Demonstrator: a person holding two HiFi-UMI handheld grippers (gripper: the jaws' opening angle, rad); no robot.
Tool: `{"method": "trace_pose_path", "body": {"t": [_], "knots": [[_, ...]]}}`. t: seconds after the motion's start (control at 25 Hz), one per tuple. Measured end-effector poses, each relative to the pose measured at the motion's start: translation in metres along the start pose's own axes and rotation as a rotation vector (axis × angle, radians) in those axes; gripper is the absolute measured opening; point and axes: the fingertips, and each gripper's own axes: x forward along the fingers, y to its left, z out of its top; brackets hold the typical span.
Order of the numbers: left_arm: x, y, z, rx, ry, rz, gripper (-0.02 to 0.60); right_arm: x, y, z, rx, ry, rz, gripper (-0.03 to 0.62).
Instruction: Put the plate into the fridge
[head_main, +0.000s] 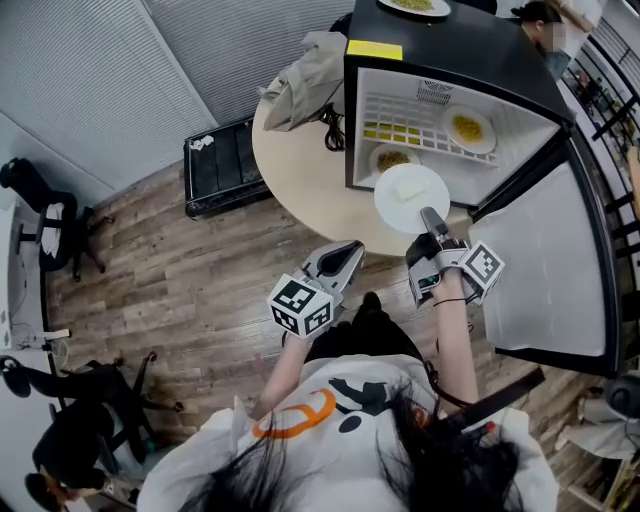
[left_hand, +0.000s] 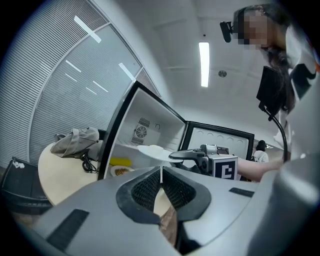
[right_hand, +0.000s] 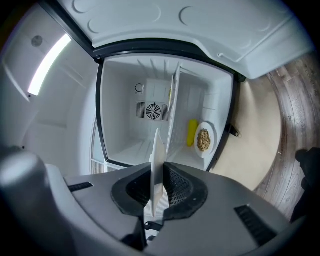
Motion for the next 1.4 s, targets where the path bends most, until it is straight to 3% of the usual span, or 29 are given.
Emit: {"method": "trace_pose_path", "body": {"t": [0.48, 1.4], "knots": [[0.054, 0.012, 0.018, 0.017, 0.002, -0.027, 0.011, 0.059, 0.019, 0.039, -0.033, 0.025, 0.029, 0.029], [0.108, 0.050, 0.029, -0.004, 0.010, 0.011, 0.011, 0.166, 0.014, 0.086, -0.067, 0.019, -0.059, 0.031]]}}
